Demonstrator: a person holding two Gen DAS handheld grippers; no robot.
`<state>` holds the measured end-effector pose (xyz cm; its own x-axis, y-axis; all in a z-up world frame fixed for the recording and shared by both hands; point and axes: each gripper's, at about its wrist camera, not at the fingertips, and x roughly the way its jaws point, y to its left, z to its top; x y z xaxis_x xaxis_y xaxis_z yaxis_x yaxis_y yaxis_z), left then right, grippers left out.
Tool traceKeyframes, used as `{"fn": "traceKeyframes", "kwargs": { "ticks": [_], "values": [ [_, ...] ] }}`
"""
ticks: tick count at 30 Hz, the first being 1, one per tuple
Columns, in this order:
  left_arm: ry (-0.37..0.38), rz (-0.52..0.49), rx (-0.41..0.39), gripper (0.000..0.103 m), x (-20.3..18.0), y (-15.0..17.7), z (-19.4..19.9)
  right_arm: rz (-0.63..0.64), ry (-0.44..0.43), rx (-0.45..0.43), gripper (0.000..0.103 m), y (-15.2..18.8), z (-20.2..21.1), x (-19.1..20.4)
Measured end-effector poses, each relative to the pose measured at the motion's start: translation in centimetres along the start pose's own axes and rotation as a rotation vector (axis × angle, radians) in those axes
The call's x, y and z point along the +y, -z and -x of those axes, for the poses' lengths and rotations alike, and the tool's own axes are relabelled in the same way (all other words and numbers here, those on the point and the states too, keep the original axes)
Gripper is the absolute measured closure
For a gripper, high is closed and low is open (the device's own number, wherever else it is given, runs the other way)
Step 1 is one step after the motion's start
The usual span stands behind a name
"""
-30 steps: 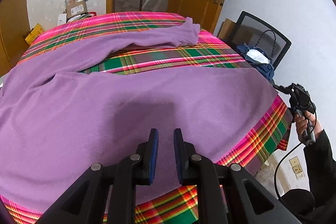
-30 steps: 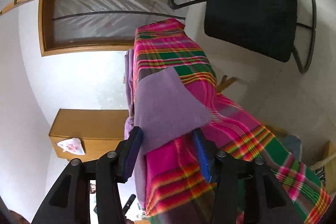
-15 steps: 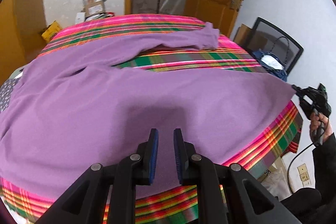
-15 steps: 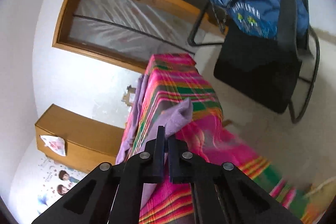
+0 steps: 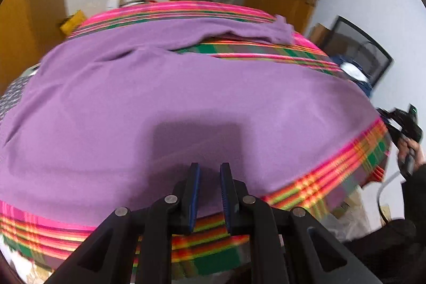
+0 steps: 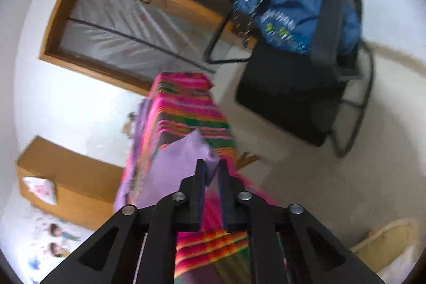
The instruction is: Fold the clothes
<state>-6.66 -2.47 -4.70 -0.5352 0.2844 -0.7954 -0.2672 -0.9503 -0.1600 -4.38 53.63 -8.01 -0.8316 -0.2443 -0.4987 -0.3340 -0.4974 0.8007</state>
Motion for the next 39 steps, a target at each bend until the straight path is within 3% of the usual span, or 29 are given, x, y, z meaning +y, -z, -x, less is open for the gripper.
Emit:
{"fn": "traceKeyframes", "kwargs": {
  "ticks": [4,6,8,15,19,25,27,28,30,31,34,39],
  "values": [
    [0.044,-0.042,-0.008,0.089,-1.5,-0.5,-0.2,0.102,0.063,-0.081,0.077,-0.2,1.6,2.4],
    [0.052,-0.048,-0.014,0.089,-1.9,-1.0,-0.4,0.255,0.053,-0.08,0.06,0.9,1.3,6.2],
    [0.053,-0.051,-0.012,0.089,-2.0,-1.5,-0.9,0.446,0.033,-0.034,0.059,2.8,-0.1,10.9],
    [0.045,-0.007,-0.035,0.089,-0.3,-2.6,-0.7,0.966,-0.077,0.319,0.059,13.0,-11.1,25.0],
    [0.003,0.044,-0.047,0.089,2.0,-2.9,-0.3,1.163,-0.128,0.503,0.059,17.8,-17.0,29.4],
    [-0.028,0.1,-0.056,0.089,4.7,-2.8,0.1,1.281,-0.187,0.753,0.06,22.7,-23.1,32.6],
    [-0.032,0.109,-0.057,0.089,5.2,-2.8,0.2,1.3,-0.189,0.787,0.06,23.5,-23.9,32.9],
    [-0.034,0.112,-0.059,0.089,5.5,-2.8,0.3,1.309,-0.201,0.797,0.063,23.7,-23.9,33.0],
    [-0.035,0.118,-0.058,0.089,6.0,-2.9,0.3,1.329,-0.214,0.814,0.092,24.1,-23.8,33.1],
    [-0.035,0.12,-0.058,0.089,6.2,-3.0,0.2,1.347,-0.215,0.816,0.096,24.5,-23.7,33.1],
    [-0.035,0.125,-0.056,0.089,6.5,-3.3,0.0,1.42,-0.2,0.795,0.099,25.4,-23.1,33.3],
    [-0.039,0.147,-0.061,0.089,7.5,-3.7,0.0,1.391,-0.147,0.721,0.1,24.3,-24.2,33.8]
  ]
}}
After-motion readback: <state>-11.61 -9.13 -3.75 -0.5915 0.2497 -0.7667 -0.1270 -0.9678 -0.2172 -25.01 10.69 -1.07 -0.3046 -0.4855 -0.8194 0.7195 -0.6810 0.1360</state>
